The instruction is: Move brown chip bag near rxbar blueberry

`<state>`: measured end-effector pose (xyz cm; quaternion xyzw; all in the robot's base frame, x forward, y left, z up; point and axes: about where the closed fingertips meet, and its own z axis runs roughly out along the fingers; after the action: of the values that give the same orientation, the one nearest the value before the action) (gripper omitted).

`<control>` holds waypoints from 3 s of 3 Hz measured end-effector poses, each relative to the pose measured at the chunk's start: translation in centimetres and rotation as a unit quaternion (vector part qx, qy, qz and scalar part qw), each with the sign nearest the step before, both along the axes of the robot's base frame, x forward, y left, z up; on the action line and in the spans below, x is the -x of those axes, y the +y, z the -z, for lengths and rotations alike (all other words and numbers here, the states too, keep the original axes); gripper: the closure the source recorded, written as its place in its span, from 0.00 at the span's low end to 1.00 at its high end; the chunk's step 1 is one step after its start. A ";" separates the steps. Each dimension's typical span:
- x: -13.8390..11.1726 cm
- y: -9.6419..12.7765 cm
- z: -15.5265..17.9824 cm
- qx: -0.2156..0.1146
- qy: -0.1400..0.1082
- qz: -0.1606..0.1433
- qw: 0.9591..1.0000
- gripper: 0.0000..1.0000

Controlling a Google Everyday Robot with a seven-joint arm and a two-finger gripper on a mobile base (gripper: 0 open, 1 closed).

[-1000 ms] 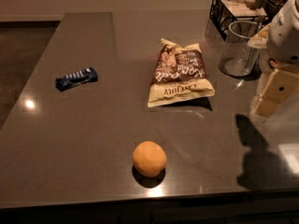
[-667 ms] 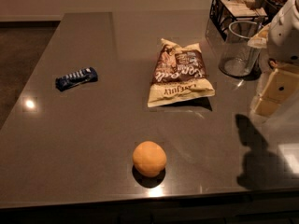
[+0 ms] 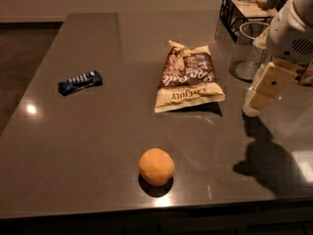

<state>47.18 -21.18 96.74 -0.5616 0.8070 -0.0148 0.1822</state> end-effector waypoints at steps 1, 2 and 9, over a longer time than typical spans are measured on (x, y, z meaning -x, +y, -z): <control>-2.3 0.1 1.6 -0.013 0.014 0.034 0.999 0.00; -4.4 0.4 3.7 -0.022 0.022 0.070 0.997 0.00; -11.2 13.4 9.8 -0.019 0.064 0.016 0.998 0.71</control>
Offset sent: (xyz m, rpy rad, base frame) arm 0.0717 0.0066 -0.0668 0.0722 0.0604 -0.2426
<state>58.38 -7.80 86.93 -0.5451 0.8258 0.0336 0.1406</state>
